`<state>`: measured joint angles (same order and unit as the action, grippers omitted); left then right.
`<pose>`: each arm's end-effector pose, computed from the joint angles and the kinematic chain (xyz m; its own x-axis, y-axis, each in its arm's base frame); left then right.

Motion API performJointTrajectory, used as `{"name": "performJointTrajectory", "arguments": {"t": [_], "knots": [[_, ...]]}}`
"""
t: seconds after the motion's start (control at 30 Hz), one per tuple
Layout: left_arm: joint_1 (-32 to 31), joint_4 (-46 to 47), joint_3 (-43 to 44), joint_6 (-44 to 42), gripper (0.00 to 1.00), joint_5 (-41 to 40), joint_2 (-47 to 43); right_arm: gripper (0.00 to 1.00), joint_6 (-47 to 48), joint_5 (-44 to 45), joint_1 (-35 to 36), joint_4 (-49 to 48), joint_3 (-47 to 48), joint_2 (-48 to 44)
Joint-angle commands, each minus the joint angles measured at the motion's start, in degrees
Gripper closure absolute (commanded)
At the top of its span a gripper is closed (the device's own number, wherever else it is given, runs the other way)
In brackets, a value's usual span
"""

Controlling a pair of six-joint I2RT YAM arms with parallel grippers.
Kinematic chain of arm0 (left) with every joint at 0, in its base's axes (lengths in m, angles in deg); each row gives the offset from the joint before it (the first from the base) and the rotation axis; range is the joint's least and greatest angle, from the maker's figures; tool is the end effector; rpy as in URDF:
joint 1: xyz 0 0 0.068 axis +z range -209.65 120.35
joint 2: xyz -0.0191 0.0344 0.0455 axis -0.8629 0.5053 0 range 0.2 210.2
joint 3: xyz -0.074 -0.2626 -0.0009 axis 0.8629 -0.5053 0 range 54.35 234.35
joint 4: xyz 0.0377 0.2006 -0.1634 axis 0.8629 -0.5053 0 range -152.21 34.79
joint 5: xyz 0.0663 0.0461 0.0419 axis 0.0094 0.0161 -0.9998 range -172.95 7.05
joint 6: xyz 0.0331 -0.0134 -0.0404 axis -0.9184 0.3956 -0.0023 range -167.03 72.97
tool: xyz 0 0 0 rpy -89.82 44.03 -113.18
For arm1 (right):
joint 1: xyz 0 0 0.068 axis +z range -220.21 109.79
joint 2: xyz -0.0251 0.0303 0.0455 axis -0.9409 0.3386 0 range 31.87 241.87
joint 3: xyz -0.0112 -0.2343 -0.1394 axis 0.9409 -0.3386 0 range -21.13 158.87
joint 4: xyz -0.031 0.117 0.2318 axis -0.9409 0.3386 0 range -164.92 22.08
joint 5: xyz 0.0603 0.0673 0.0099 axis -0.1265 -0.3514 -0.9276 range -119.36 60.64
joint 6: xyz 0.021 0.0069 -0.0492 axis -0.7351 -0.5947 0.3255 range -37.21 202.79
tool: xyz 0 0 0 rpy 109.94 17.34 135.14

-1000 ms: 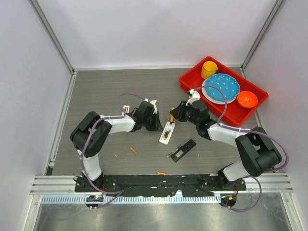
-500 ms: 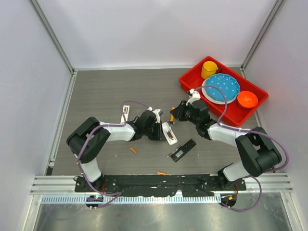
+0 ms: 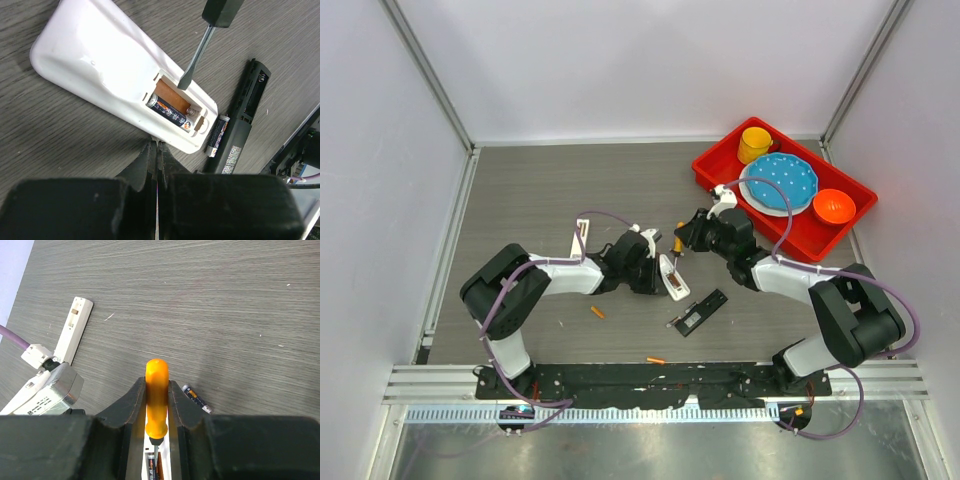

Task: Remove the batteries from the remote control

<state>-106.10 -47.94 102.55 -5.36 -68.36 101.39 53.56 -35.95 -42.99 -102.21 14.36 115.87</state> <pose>0.2295 -0.2545 0.1353 -0.9153 0.0291 -0.4017 0.2866 0.7478 -0.5989 0.2663 0.1415 0.1926 -0.5493 0.2631 -0.7931 -0.3222 0.8091 0.4915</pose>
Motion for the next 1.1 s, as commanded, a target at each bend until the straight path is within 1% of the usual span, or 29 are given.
{"name": "performJointTrajectory", "arguments": {"t": [0.0, 0.13, 0.27, 0.43, 0.83, 1.07], "knots": [[-0.04, -7.09, -1.10, -1.33, 1.00, -5.01, 1.73, 0.99, 0.14, 0.44, 0.64, -2.33, 1.25, 1.06], [0.05, -7.09, -0.74, -1.42, 1.00, -5.10, 1.82, 0.99, 0.05, 0.70, 1.08, -2.51, 1.25, 2.56], [0.05, -7.09, -0.31, -1.77, 1.00, -5.10, 2.00, 0.99, 1.02, 2.02, 1.69, -1.89, 0.81, 2.21], [-0.04, -7.09, -0.74, -1.59, 1.00, -5.27, 2.17, 0.99, 1.20, 1.67, 2.04, -1.10, 0.11, 1.60], [0.93, -6.48, -0.39, -0.98, 1.00, -4.74, 5.25, 0.99, -5.39, -3.87, 2.13, -2.77, -2.00, 0.72], [1.19, -6.12, -0.92, -0.63, 1.00, -4.92, 5.34, 0.99, -7.15, -4.49, 2.13, -2.51, -2.17, -0.69]]}}
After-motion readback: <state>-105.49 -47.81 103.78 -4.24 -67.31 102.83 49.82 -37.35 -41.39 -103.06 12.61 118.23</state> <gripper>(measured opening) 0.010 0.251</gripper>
